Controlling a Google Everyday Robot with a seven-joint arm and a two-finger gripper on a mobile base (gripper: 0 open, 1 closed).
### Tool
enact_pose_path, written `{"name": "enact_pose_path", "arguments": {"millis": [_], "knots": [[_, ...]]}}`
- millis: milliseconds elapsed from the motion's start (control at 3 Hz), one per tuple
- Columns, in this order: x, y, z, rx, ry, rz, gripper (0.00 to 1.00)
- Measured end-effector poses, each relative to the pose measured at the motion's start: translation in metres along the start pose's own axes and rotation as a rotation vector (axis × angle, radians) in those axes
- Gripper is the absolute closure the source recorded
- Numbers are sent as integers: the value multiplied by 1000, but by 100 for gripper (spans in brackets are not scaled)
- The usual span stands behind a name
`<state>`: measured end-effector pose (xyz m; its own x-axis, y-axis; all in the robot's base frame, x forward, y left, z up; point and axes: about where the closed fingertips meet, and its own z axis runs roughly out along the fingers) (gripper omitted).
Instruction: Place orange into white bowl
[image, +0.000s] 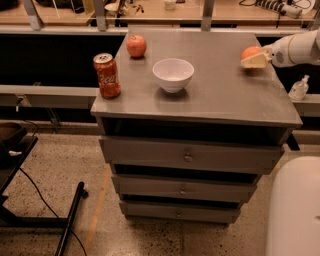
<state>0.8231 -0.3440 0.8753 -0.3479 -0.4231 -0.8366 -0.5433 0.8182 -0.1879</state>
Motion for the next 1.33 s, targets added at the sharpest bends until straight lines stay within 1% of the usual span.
{"name": "enact_pose_path", "arguments": {"millis": [333,667,1000,1333], "knots": [[-47,12,-26,-33,-110,-58,87],[-106,52,-46,-115,-207,-202,100],[-133,110,-28,-237,-174,-314,100],[-138,168,2,-361,-96,-403,100]]}}
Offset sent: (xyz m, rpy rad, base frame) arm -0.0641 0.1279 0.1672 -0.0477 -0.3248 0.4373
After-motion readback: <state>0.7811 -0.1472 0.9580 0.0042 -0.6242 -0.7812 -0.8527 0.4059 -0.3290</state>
